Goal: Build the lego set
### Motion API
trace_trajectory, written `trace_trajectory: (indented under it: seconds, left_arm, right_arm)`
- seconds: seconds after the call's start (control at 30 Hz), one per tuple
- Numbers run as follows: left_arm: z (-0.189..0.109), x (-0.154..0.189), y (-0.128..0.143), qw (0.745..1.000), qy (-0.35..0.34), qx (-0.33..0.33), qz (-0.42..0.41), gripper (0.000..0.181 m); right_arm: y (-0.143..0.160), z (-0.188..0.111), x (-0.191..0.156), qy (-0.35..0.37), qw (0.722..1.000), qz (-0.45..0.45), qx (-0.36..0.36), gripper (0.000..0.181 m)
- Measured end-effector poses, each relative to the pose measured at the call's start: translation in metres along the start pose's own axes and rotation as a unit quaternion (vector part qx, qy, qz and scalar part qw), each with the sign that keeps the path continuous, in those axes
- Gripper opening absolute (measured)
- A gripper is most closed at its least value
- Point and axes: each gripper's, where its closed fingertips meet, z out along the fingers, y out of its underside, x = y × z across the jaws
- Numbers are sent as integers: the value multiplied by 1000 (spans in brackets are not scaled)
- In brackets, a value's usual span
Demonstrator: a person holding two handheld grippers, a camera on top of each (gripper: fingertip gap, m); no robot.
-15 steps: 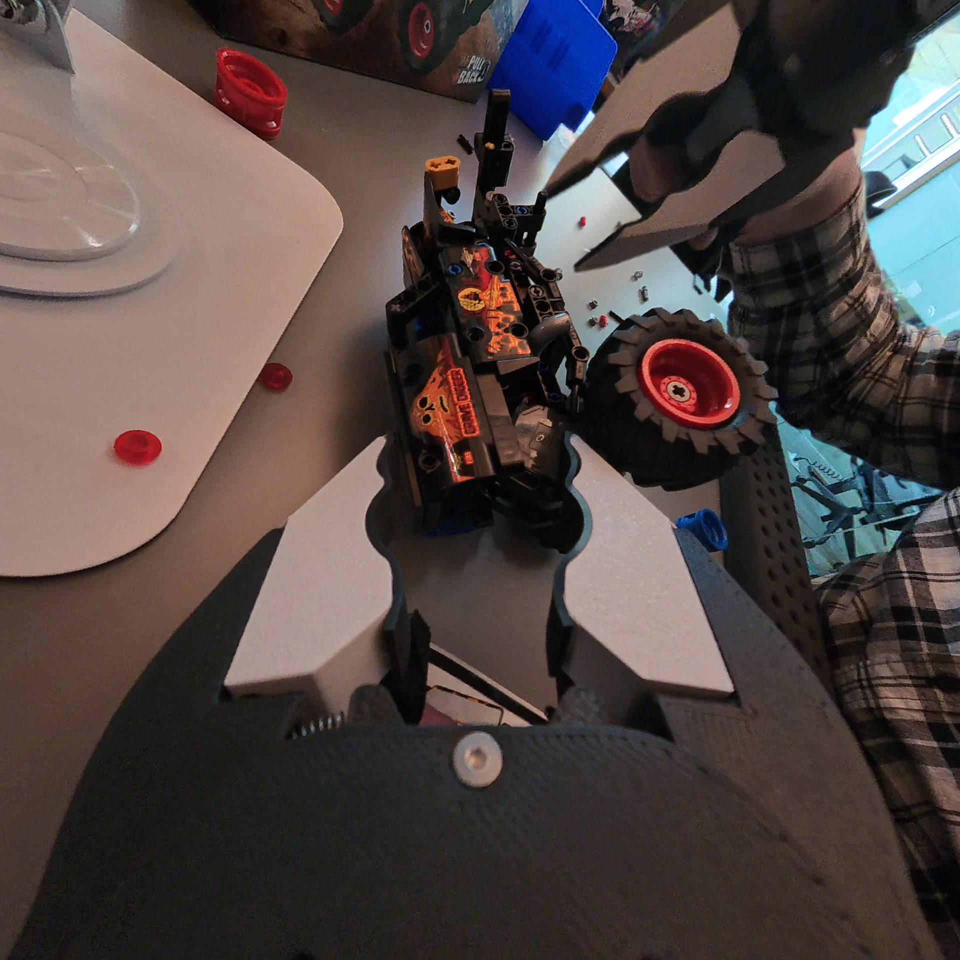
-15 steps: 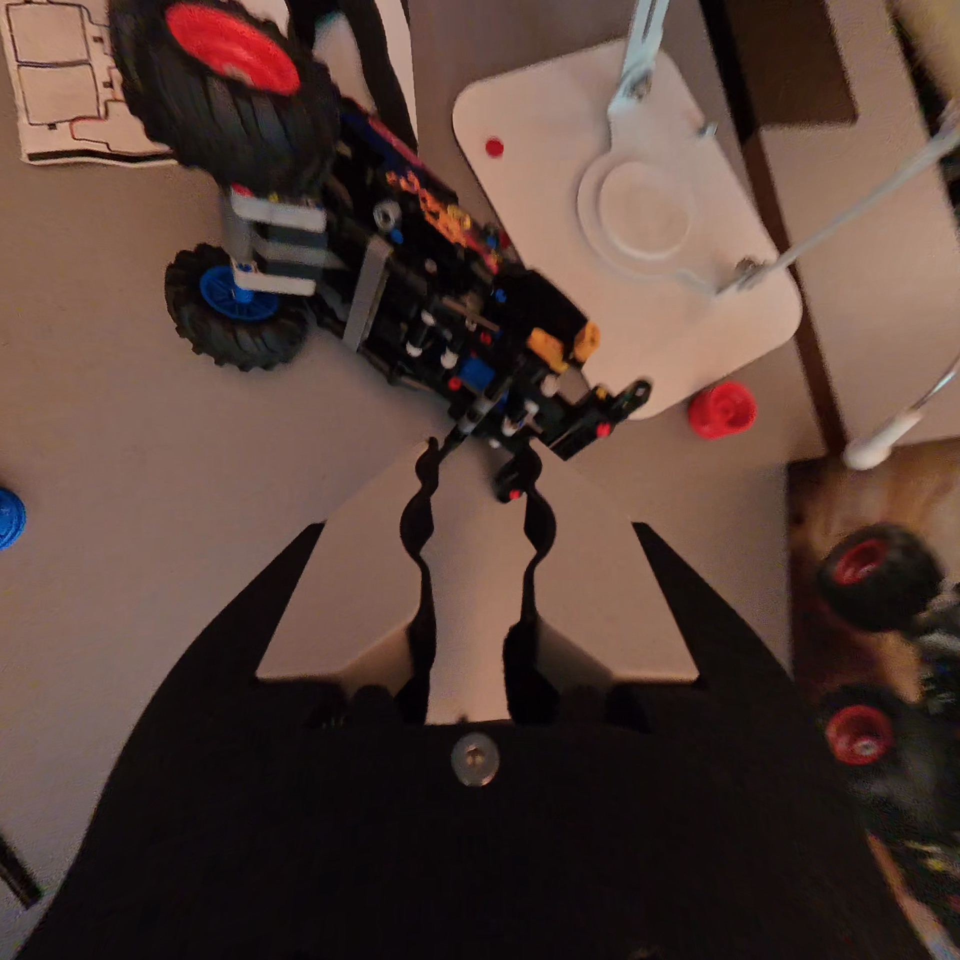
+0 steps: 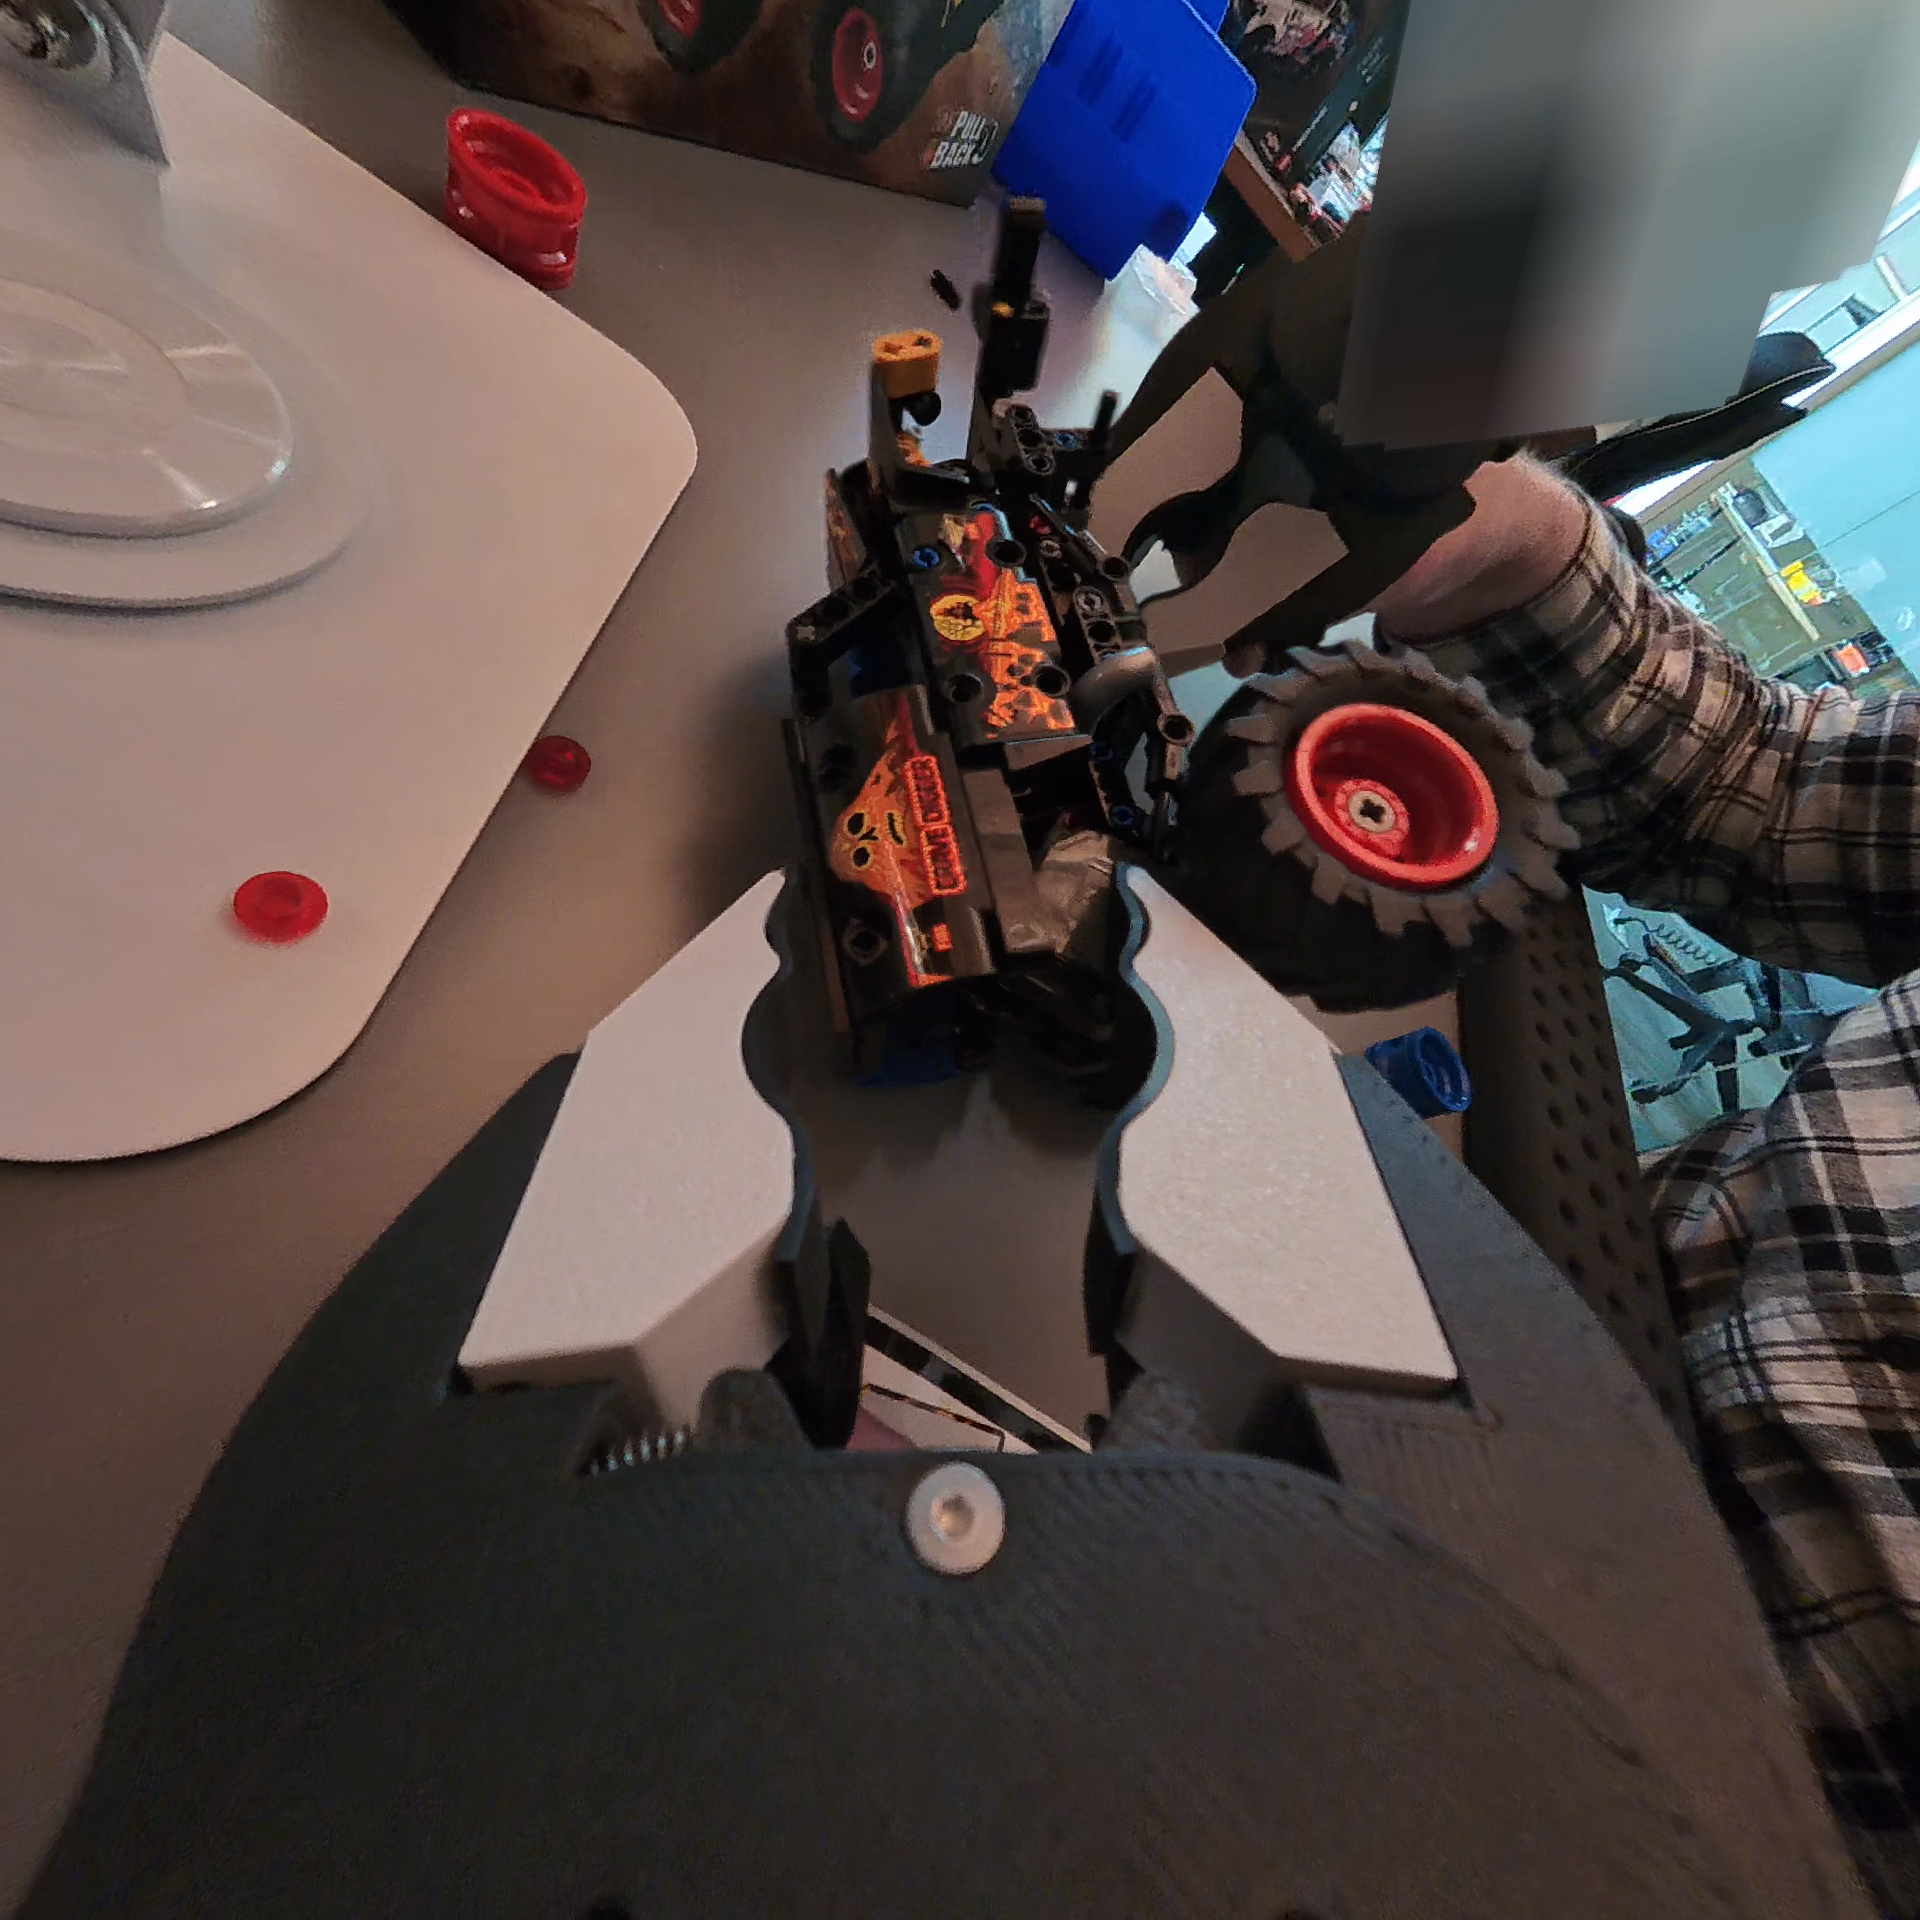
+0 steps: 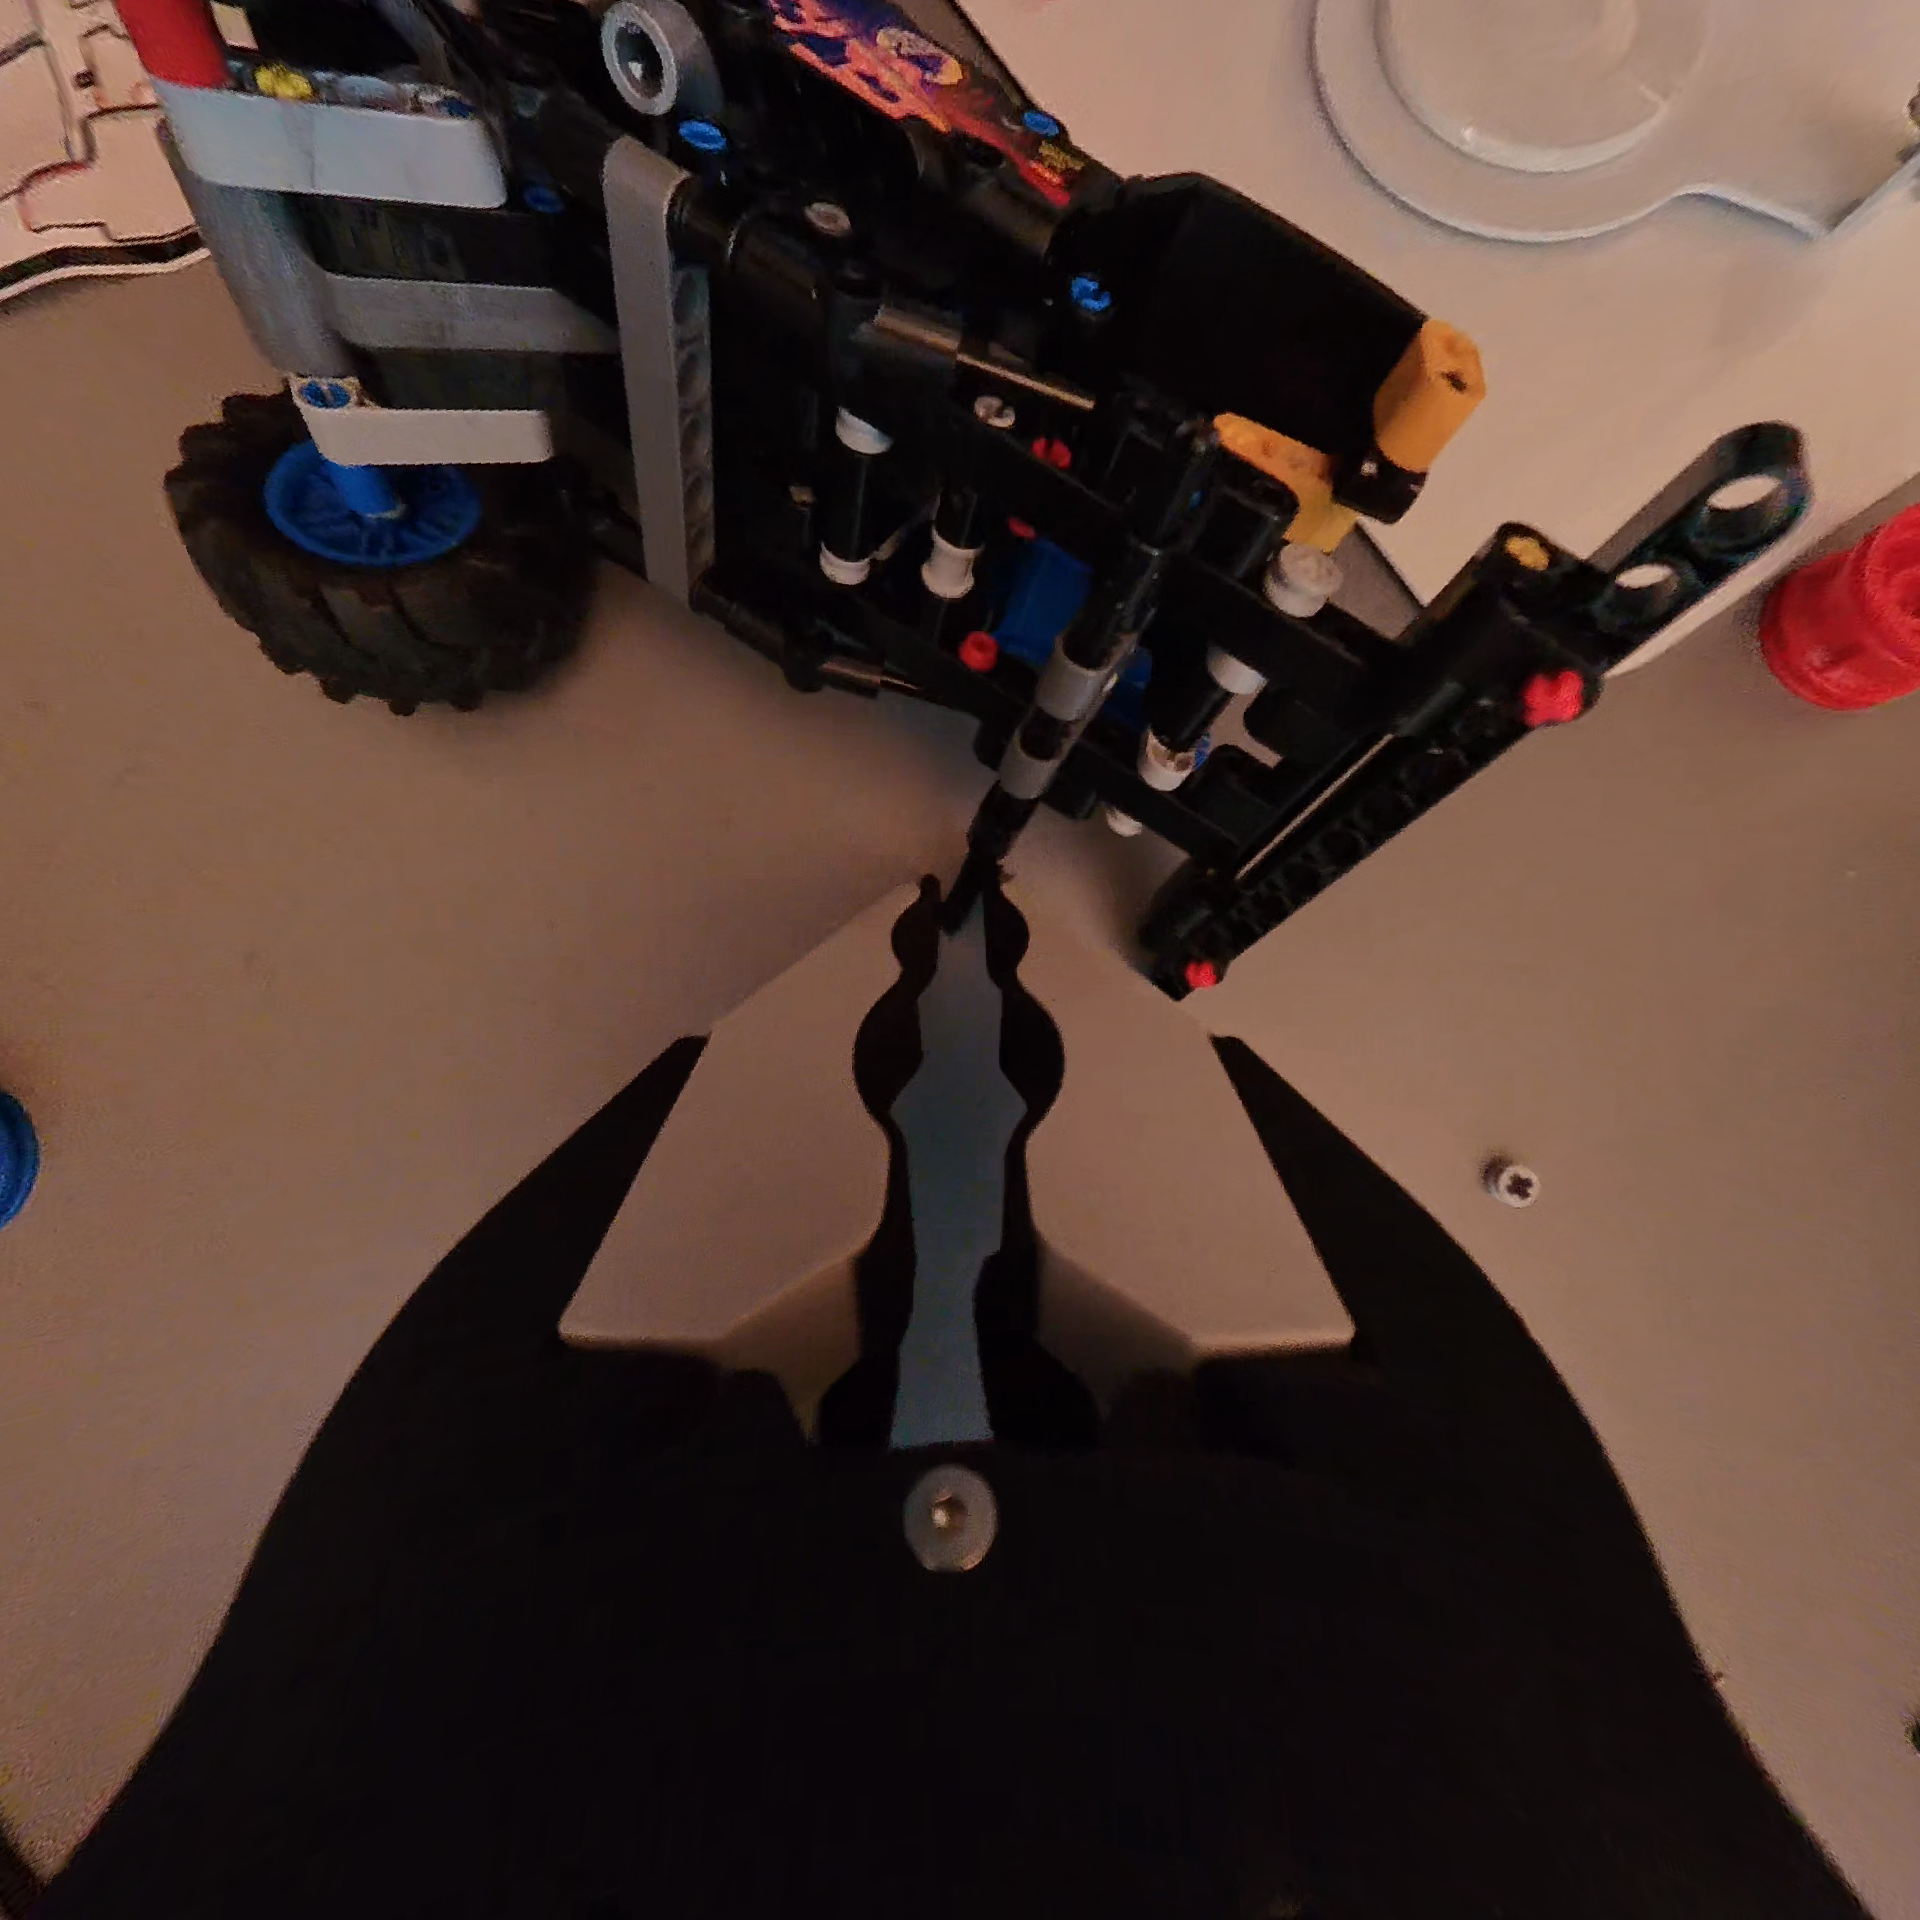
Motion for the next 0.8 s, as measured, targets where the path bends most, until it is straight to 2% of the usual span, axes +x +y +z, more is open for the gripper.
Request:
trace_trajectory:
  seconds: [0.2, 0.37, 0.6, 0.7, 0.8]
  left_arm:
    - [0, 2, 3, 1000, 1, -9, -20, 46]
    - [5, 16, 9, 998, 28, -25, -42, 44]
    - [39, 67, 35, 990, 99, -100, -19, 50]
    - [51, 78, 40, 987, 104, -121, -2, 54]
    - [53, 75, 43, 988, 87, -127, 17, 59]
  right_arm:
    - [-3, -7, -4, -13, 1000, 13, 15, 4]
    - [-7, -30, -15, -31, 999, 13, 25, 2]
    - [-9, -74, -12, -12, 999, 13, 47, 1]
    - [-10, -81, -11, -7, 999, 6, 42, 1]
    - [-16, -79, -14, -13, 999, -5, 36, 1]
